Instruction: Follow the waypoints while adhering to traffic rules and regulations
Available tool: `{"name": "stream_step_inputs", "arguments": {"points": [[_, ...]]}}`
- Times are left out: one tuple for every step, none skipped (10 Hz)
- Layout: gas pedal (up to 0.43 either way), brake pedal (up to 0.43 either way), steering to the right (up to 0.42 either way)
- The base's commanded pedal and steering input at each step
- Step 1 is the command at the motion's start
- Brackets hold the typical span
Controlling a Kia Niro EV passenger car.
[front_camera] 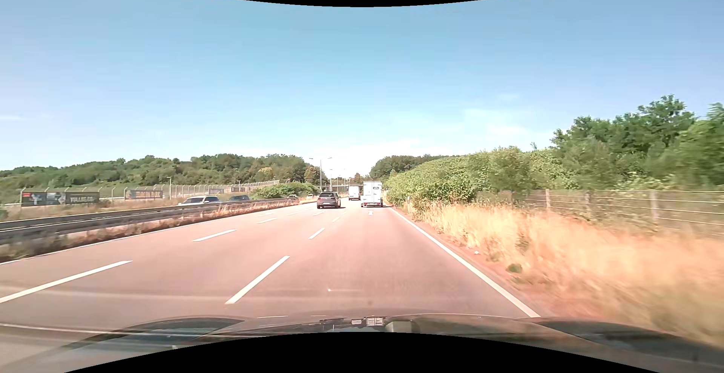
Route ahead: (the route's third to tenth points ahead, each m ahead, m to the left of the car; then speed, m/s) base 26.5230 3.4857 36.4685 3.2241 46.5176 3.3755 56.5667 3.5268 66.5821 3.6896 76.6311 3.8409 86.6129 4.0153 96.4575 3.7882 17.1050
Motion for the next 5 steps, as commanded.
{"name": "stream_step_inputs", "arguments": {"points": [[0.138,0.000,-0.003],[0.138,0.000,-0.003],[0.138,0.000,-0.003],[0.138,0.000,-0.003],[0.138,0.000,-0.003]]}}
